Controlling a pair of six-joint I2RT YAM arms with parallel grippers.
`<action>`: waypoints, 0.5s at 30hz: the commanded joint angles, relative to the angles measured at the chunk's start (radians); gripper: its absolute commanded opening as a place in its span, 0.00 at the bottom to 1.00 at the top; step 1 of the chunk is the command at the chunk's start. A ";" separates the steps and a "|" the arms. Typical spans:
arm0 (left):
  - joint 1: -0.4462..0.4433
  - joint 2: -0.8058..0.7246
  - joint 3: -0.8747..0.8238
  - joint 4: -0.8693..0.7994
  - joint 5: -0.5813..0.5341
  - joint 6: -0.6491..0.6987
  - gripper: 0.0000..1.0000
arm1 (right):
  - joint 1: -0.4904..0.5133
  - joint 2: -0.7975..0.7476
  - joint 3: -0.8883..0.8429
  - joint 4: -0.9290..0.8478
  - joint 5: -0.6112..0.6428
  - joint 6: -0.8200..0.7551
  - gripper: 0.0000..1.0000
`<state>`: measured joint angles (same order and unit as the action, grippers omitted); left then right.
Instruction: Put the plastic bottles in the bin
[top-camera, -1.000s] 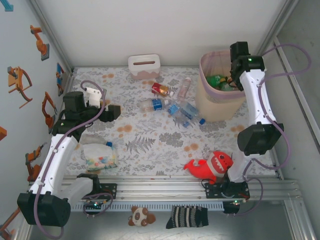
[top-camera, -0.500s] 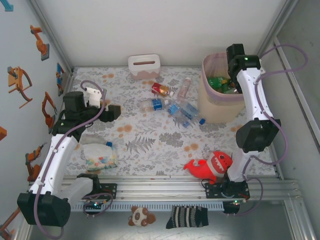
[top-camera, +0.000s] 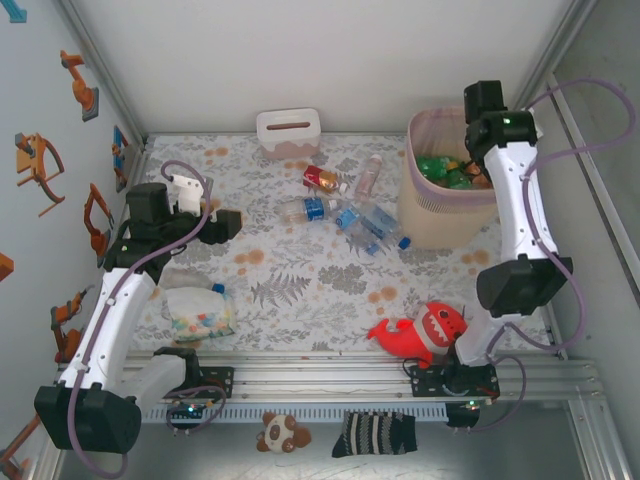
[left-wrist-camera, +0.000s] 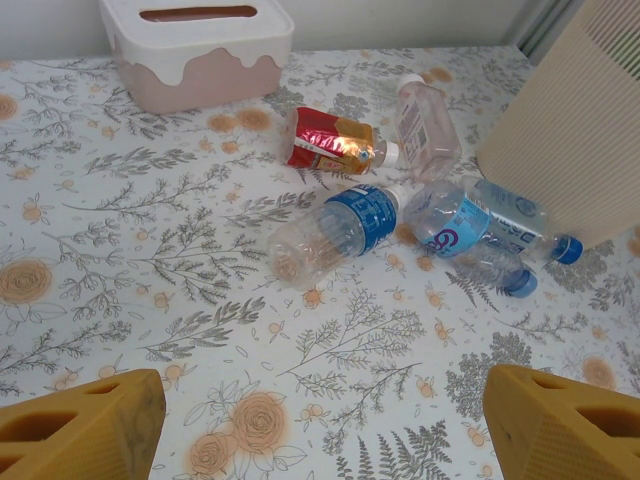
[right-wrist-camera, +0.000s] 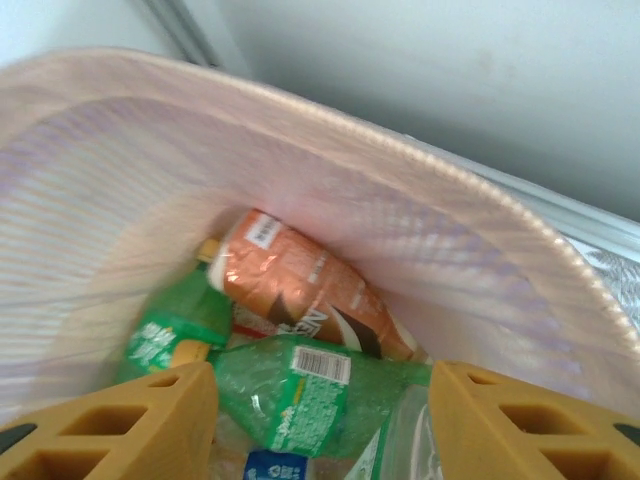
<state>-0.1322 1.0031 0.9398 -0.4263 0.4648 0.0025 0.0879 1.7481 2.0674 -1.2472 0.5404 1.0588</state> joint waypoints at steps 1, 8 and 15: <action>-0.003 -0.014 -0.007 0.003 0.010 -0.010 0.82 | 0.013 -0.061 -0.038 0.133 -0.085 -0.229 0.48; -0.003 -0.012 -0.008 0.000 0.004 -0.008 0.82 | 0.012 -0.095 -0.067 0.214 -0.330 -0.665 0.33; -0.003 -0.006 -0.007 0.000 0.003 -0.009 0.82 | 0.004 0.125 0.231 -0.135 -0.330 -0.783 0.26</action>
<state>-0.1322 1.0035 0.9398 -0.4267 0.4641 0.0029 0.0914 1.8023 2.2158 -1.2087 0.2348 0.3885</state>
